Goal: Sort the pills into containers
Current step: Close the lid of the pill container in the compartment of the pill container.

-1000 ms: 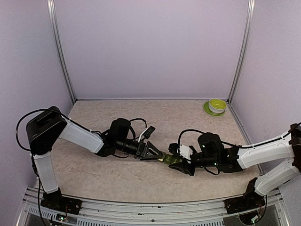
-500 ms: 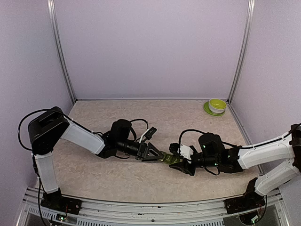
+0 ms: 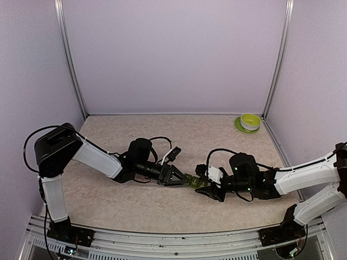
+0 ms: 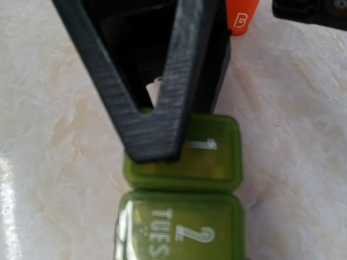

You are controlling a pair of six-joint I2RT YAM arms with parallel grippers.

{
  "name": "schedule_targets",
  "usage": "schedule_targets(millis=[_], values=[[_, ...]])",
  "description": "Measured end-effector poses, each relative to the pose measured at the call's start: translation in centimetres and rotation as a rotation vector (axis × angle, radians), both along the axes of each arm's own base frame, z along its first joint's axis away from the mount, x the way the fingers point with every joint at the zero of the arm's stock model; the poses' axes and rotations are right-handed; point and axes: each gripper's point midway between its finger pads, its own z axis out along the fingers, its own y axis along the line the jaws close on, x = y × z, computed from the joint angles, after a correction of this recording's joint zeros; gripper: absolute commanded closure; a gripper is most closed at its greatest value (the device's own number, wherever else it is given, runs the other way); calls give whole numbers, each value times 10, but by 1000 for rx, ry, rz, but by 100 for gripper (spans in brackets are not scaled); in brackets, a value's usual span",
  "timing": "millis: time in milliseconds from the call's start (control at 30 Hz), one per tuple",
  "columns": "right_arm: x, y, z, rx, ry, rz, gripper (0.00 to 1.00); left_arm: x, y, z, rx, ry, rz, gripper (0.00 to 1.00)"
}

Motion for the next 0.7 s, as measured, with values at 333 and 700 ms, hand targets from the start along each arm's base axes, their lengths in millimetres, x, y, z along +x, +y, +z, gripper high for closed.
schedule_targets(millis=[333,700], values=[[0,0,1,2,-2,0,62,0,0,-1,3,19,5,69],[0,0,2,5,-5,1,62,0,-1,1,-5,21,4,48]])
